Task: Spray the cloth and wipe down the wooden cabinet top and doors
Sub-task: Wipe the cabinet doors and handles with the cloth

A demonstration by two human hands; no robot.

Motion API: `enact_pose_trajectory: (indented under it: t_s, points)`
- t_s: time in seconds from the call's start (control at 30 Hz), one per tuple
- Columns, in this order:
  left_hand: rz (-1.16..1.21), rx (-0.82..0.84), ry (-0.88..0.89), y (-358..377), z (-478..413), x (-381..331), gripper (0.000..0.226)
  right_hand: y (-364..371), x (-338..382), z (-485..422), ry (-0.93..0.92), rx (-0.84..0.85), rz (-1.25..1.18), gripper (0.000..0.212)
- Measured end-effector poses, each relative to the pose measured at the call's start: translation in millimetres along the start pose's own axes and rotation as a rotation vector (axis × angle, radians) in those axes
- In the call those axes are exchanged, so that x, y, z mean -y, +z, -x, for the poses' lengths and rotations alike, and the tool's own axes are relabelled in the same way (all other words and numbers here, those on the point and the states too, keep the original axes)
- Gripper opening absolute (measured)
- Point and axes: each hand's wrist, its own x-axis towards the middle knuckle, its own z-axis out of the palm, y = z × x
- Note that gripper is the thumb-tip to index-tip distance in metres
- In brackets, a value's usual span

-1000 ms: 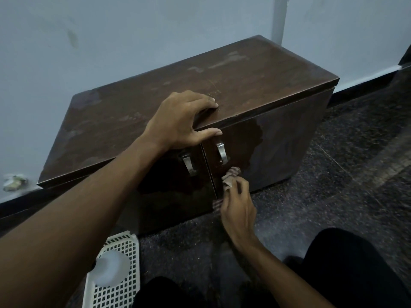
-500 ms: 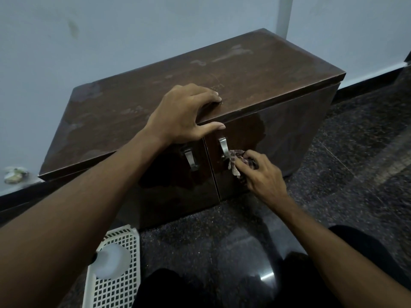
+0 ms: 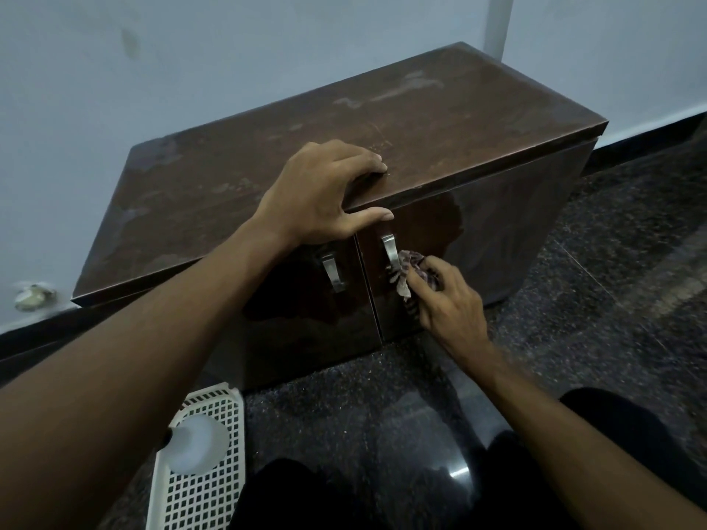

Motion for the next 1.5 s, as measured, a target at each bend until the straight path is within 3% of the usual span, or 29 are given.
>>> enact_pose_trajectory:
  t_s: [0.13, 0.3, 0.67, 0.9, 1.17, 1.3, 1.5]
  points:
    - [-0.015, -0.013, 0.008, 0.2, 0.4, -0.7, 0.061, 7.3, 8.5, 22.9, 0.089, 0.110, -0.029, 0.060]
    - [-0.027, -0.015, 0.014, 0.2, 0.6, -0.4, 0.061, -0.6, 52.0, 19.3, 0.332, -0.073, -0.201, 0.034]
    - [-0.017, -0.023, 0.015, 2.5, -0.3, 1.6, 0.061, -16.1, 75.4, -33.5, 0.268, -0.131, -0.065, 0.041]
    - [-0.025, -0.029, 0.019, 1.5, 0.8, 0.1, 0.061, -4.9, 61.6, 3.1, 0.201, -0.089, -0.047, 0.039]
    - [-0.027, -0.017, 0.019, 0.9, -0.1, -0.1, 0.061, -19.2, 70.4, -29.5, 0.216, -0.139, -0.071, 0.046]
    - [-0.026, -0.026, 0.011, 2.0, 0.5, 0.7, 0.061, -21.0, 53.9, -28.0, 0.124, -0.141, 0.003, 0.048]
    - [-0.020, -0.011, 0.005, 1.8, -0.1, 0.2, 0.062, -21.3, 63.9, -29.7, 0.213, -0.161, -0.069, 0.044]
